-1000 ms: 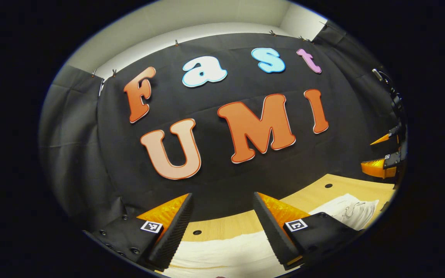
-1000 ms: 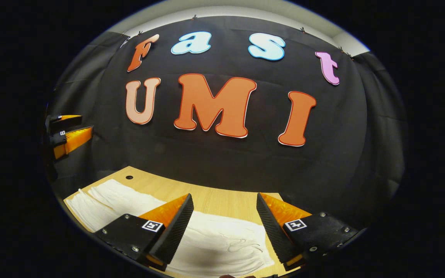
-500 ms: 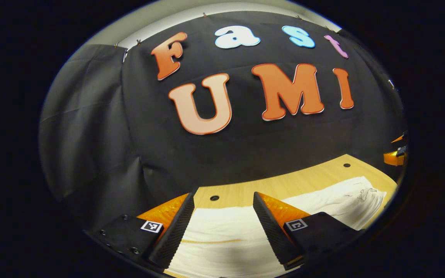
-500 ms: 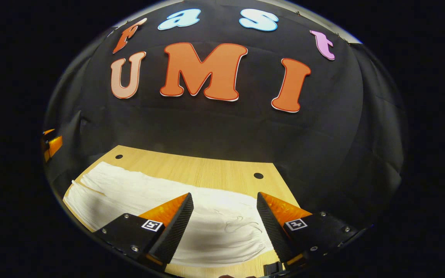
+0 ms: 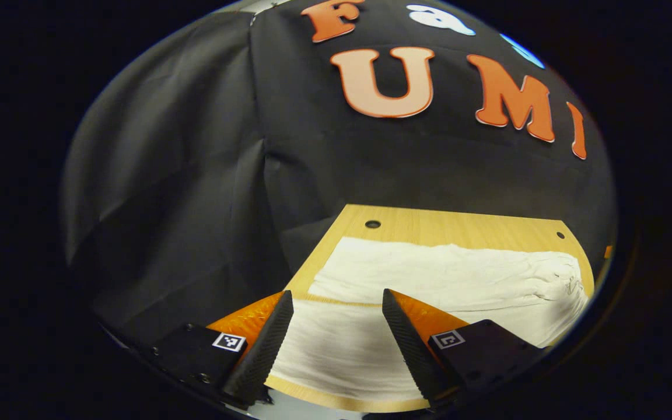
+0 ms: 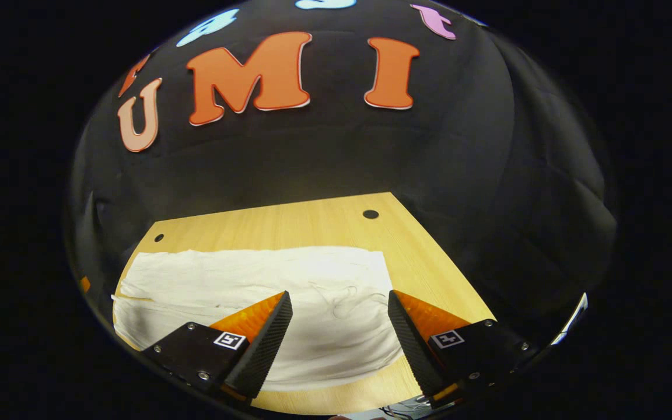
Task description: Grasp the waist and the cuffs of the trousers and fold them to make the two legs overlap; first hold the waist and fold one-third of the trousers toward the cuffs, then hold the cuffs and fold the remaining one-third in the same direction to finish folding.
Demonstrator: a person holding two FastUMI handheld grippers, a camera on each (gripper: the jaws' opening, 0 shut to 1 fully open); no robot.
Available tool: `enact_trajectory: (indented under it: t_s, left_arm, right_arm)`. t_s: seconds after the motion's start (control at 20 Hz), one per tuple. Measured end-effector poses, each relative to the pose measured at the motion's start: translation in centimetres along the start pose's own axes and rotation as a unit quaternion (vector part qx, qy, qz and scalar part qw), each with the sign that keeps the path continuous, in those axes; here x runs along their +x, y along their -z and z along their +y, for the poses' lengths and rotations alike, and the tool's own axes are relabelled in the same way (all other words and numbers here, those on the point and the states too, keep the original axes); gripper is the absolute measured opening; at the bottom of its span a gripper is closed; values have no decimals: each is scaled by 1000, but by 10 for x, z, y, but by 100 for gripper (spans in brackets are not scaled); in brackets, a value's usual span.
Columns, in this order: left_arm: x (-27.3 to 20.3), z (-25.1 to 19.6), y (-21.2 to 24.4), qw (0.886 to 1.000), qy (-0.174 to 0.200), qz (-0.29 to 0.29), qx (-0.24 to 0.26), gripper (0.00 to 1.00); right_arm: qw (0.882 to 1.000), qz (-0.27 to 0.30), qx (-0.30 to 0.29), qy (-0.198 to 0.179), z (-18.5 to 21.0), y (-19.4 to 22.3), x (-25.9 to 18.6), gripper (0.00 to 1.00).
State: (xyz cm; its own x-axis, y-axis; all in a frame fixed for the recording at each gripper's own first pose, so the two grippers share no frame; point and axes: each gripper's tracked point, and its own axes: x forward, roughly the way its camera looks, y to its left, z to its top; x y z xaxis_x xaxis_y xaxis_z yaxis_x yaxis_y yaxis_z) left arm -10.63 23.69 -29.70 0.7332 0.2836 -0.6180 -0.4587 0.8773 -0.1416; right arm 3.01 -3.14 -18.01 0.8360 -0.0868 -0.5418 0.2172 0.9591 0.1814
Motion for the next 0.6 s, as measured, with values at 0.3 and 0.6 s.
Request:
enact_trajectory:
  t_s: [0.3,0.6]
  left_arm:
    - [40,40,55,991,-10,100,-94,100]
    - [66,59,115,953,6,190,-236,97]
  right_arm:
    - [997,57,52,17,-26,32,13,99]
    - [987,130,95,9,-39,75,25,98]
